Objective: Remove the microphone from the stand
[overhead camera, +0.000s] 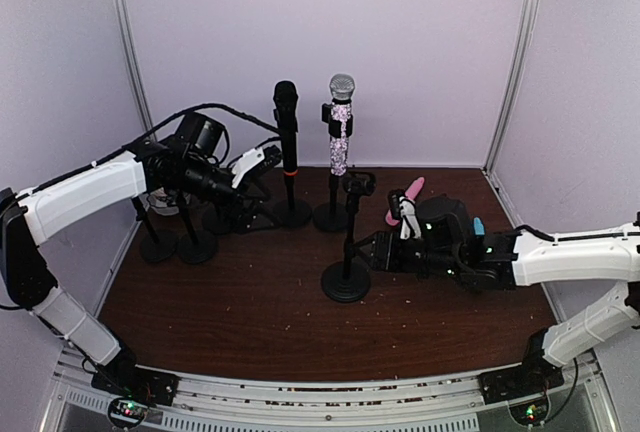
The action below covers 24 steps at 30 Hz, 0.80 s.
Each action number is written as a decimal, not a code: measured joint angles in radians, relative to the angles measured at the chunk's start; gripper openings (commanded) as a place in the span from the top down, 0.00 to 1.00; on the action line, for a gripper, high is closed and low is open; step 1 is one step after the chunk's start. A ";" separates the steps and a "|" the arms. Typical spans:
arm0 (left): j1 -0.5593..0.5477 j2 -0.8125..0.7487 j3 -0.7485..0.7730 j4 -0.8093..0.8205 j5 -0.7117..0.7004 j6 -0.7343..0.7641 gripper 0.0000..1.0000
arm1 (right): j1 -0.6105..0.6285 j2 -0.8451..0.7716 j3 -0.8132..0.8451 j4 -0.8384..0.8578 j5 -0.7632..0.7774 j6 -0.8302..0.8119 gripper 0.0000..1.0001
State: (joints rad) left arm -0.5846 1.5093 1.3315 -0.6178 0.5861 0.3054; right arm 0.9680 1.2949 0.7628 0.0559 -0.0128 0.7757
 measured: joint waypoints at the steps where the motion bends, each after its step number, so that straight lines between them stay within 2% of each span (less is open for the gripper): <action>1: 0.003 -0.003 0.000 -0.006 0.000 0.001 0.11 | 0.013 0.011 0.009 0.000 0.019 -0.019 0.50; 5: 0.023 -0.019 0.000 -0.027 0.000 0.007 0.10 | 0.051 0.060 0.023 -0.005 0.088 -0.061 0.53; 15: 0.063 -0.046 0.000 -0.048 0.000 0.013 0.10 | 0.140 0.172 0.106 -0.043 0.286 -0.104 0.68; 24: 0.086 -0.072 0.000 -0.051 0.001 0.025 0.10 | 0.195 0.236 0.159 -0.072 0.464 -0.142 0.86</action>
State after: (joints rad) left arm -0.4988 1.4376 1.3315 -0.6689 0.5869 0.3302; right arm 1.1633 1.5307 0.9218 -0.0158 0.4515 0.6338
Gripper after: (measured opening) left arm 0.897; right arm 0.179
